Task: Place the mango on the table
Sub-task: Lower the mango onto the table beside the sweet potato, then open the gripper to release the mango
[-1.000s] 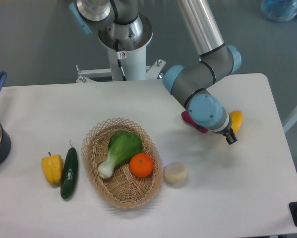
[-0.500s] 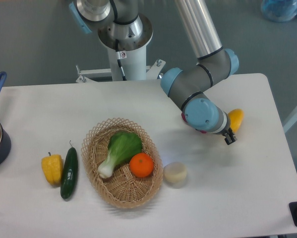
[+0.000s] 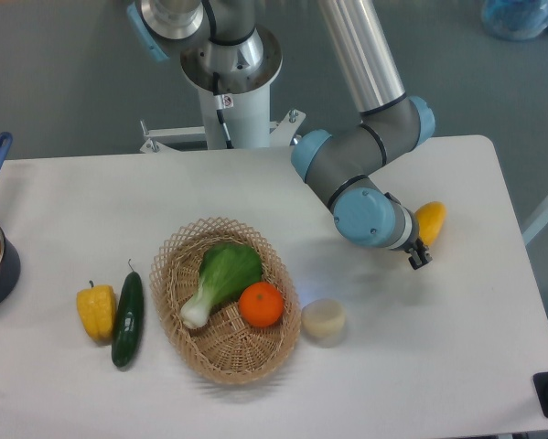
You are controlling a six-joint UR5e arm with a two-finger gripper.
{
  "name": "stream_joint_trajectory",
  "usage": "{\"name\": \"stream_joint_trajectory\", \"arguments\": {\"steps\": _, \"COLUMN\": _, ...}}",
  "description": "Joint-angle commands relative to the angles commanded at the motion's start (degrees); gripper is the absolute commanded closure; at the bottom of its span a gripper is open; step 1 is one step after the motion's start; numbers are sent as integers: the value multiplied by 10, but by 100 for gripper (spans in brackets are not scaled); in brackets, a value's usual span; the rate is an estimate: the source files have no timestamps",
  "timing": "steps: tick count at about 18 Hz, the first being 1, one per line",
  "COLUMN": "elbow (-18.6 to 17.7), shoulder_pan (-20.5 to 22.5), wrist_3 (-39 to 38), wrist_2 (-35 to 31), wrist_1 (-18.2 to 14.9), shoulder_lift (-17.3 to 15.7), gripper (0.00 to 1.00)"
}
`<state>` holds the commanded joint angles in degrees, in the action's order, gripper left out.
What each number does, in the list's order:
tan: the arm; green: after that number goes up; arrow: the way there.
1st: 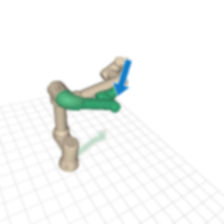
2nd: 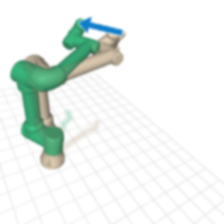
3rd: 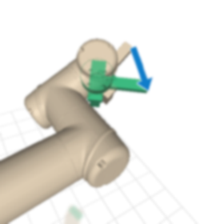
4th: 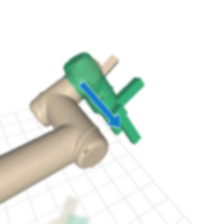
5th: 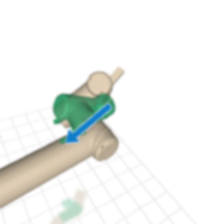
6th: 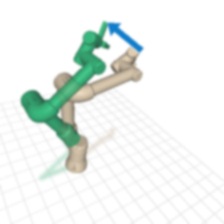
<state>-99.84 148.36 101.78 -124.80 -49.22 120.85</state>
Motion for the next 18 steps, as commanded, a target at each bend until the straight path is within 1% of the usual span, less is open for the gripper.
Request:
{"name": "stream_joint_trajectory", "arguments": {"steps": 3, "elbow": 0, "shoulder_pan": 0, "wrist_3": -7, "wrist_2": 0, "wrist_1": 0, "shoulder_lift": 1, "gripper": 39}}
{"name": "stream_joint_trajectory", "arguments": {"steps": 4, "elbow": 0, "shoulder_pan": 0, "wrist_3": -9, "wrist_2": 0, "wrist_1": 0, "shoulder_lift": 1, "gripper": 37}}
{"name": "stream_joint_trajectory", "arguments": {"steps": 6, "elbow": 0, "shoulder_pan": 0, "wrist_3": -9, "wrist_2": 1, "wrist_1": 0, "shoulder_lift": 3, "gripper": 22}}
{"name": "stream_joint_trajectory", "arguments": {"steps": 10, "elbow": 1, "shoulder_pan": -1, "wrist_3": -9, "wrist_2": 1, "wrist_1": 0, "shoulder_lift": 4, "gripper": 20}}
{"name": "stream_joint_trajectory", "arguments": {"steps": 11, "elbow": 1, "shoulder_pan": -1, "wrist_3": -8, "wrist_2": 1, "wrist_1": 0, "shoulder_lift": 3, "gripper": 16}}
{"name": "stream_joint_trajectory", "arguments": {"steps": 13, "elbow": 5, "shoulder_pan": 0, "wrist_3": -6, "wrist_2": 2, "wrist_1": 0, "shoulder_lift": 2, "gripper": 11}}
{"name": "stream_joint_trajectory", "arguments": {"steps": 15, "elbow": 11, "shoulder_pan": 0, "wrist_3": -4, "wrist_2": 6, "wrist_1": -2, "shoulder_lift": -3, "gripper": 0}}
{"name": "stream_joint_trajectory", "arguments": {"steps": 16, "elbow": 22, "shoulder_pan": -1, "wrist_3": -4, "wrist_2": 11, "wrist_1": -5, "shoulder_lift": -7, "gripper": 0}}
{"name": "stream_joint_trajectory", "arguments": {"steps": 18, "elbow": 32, "shoulder_pan": 0, "wrist_3": -4, "wrist_2": 26, "wrist_1": -8, "shoulder_lift": -24, "gripper": 0}}
